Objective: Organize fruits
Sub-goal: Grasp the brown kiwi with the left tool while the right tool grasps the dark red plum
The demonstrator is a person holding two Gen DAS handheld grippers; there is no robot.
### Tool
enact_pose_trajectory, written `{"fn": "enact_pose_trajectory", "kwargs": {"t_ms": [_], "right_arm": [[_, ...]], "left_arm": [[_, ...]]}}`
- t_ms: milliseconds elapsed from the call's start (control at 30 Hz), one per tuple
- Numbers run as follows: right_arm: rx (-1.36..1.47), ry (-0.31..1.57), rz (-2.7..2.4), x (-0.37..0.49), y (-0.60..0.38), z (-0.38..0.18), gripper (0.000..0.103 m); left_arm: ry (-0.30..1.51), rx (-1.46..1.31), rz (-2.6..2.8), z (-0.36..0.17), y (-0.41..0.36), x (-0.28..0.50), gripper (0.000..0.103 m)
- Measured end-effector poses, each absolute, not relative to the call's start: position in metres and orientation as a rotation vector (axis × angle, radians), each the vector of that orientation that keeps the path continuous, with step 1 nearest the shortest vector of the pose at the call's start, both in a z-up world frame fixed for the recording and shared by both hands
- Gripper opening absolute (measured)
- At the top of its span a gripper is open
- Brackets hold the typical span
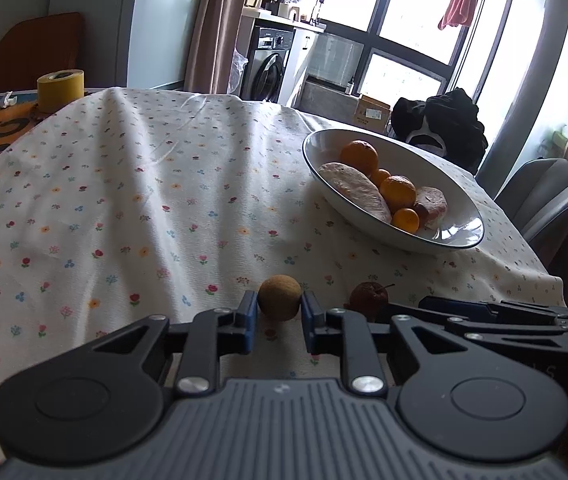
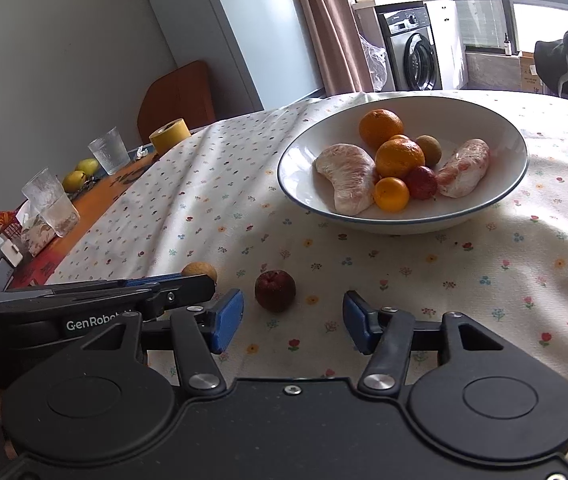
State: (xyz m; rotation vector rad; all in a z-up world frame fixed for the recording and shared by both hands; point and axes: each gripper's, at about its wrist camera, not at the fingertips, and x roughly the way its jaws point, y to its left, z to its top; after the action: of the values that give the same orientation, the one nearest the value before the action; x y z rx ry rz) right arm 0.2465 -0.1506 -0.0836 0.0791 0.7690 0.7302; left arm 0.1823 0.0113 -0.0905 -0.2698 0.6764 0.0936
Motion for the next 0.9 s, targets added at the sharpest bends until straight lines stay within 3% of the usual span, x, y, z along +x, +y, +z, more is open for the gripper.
{"fn": "enact_pose_trajectory", "kwargs": {"t_ms": [300, 367, 900], "right_arm": [[0.062, 0.761, 0.747, 0.251, -0.135, -0.085, 0.041], [0.047, 0.762, 0.744, 0.252, -0.131, -0.086, 0.023], [0.097, 0.718, 0.703, 0.24, -0.158, -0.071, 0.022]], "left_arm": [[0.671, -0.286, 0.119, -0.089, 0.023, 0.175, 0.022], [0.669, -0.29, 0.125, -0.089, 0.024, 0.173, 0.022], [0.628, -0.284, 0.111, -0.071, 0.012, 0.163, 0.022]]}}
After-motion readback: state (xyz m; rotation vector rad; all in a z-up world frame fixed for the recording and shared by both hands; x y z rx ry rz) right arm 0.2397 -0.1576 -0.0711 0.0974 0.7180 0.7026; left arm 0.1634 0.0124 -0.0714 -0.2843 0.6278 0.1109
